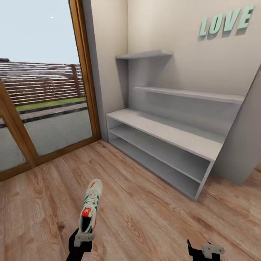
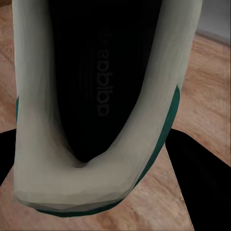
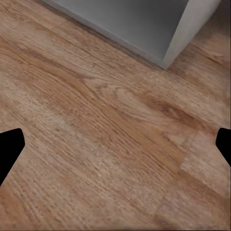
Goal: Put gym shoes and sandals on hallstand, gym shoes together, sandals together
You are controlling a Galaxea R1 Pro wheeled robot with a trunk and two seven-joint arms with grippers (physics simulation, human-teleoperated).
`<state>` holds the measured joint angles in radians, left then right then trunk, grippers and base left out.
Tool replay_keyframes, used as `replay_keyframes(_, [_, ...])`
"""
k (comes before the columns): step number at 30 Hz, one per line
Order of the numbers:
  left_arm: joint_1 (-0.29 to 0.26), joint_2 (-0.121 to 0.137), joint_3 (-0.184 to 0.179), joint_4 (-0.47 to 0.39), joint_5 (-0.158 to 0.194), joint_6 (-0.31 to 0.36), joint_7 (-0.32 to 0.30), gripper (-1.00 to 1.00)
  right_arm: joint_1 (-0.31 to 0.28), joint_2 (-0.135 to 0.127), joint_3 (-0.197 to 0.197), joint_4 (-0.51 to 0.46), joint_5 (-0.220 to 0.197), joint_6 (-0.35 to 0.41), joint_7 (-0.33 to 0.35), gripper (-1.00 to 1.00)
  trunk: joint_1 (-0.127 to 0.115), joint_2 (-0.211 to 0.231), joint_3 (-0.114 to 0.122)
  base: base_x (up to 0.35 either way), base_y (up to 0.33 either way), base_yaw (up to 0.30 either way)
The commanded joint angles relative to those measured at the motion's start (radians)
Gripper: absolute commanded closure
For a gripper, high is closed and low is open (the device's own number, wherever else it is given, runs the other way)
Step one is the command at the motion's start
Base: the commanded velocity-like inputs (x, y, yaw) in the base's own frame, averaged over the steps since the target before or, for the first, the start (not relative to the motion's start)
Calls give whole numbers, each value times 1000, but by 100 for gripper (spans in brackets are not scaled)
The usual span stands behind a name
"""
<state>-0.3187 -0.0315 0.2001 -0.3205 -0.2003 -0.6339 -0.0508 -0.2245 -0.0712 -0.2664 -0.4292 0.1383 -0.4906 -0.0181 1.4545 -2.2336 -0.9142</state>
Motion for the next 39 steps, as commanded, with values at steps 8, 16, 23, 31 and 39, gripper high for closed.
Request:
replay_keyframes(8, [0, -1, 7, 1, -7, -3, -4, 100, -1, 1, -5, 1, 11, -3, -2, -100, 0, 0, -1, 3, 12, -266])
replay_keyframes(16, [0, -1, 7, 1, -7, -3, -4, 100, -1, 1, -5, 1, 11, -3, -2, -100, 0, 0, -1, 0, 1, -266])
replay_keyframes(23, [0, -1, 7, 1, -7, -3, -4, 100, -1, 1, -5, 1, 11, -3, -2, -100, 0, 0, -1, 0, 0, -266])
replay_keyframes(31, [0, -1, 8, 1, -7, -3, -4, 100, -1, 1, -5, 1, 11, -3, -2, -100, 0, 0, -1, -63, 60, -266])
replay_keyframes(39, [0, -1, 8, 1, -7, -3, -3, 100, -1, 1, -5, 1, 11, -3, -2, -100, 0, 0, -1, -76, 77, -266])
